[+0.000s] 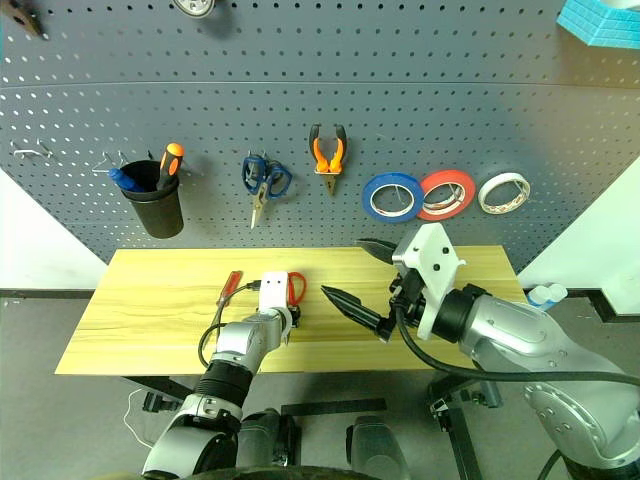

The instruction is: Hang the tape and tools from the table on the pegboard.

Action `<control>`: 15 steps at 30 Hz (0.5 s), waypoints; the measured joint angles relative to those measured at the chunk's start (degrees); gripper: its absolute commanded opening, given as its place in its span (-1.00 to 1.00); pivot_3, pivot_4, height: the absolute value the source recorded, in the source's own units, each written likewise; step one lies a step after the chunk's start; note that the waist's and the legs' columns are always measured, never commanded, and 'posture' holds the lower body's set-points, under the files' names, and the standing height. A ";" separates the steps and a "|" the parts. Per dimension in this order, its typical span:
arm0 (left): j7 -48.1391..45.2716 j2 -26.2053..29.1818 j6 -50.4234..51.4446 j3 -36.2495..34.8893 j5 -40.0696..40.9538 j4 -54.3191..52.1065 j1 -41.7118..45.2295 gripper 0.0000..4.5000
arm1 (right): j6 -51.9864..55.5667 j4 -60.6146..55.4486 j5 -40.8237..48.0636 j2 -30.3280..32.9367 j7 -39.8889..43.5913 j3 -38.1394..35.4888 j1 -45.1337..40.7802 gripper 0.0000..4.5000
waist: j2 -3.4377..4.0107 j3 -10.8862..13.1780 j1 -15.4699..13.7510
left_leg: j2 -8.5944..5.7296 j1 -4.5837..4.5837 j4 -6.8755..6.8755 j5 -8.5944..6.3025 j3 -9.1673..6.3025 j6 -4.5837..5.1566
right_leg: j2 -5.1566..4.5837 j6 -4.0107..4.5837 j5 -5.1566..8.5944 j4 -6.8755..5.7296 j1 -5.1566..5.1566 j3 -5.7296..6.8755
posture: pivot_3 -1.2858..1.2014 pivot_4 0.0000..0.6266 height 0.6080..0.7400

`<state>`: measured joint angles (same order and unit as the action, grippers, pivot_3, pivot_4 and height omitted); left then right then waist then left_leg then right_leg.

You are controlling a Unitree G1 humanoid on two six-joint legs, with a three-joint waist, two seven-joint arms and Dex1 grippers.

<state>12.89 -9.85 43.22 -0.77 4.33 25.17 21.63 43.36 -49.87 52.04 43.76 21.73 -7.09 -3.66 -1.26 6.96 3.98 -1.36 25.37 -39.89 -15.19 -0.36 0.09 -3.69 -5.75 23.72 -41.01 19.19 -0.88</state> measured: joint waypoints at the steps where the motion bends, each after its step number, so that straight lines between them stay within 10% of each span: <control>1: 0.13 0.00 0.02 0.00 0.00 0.03 0.00 0.21 | 0.00 0.00 -0.04 -0.03 -0.05 0.04 -0.04 1.00 | 0.00 0.00 0.00 | 0.00 -0.01 0.00 0.00 0.00 0.00 | 0.00 0.00 0.00 0.00 -0.01 0.00 | -0.13 -0.65 0.09; 15: 2.12 0.09 -2.51 -0.19 -0.11 5.88 1.83 0.21 | -0.02 -1.19 -1.21 -1.95 -2.93 2.19 -0.98 1.00 | 0.60 -0.39 0.00 | 0.00 -0.33 0.01 -0.01 0.00 -0.03 | 0.01 -0.01 0.00 0.00 -0.27 0.00 | -0.12 -0.68 0.09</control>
<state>15.01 -9.76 40.72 -0.97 4.22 31.05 23.46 43.35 -51.06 50.83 41.81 18.80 -4.90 -4.63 -0.66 6.57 3.98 -1.36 25.04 -39.88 -15.20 -0.36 0.07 -3.68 -5.75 23.72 -41.01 18.92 -0.87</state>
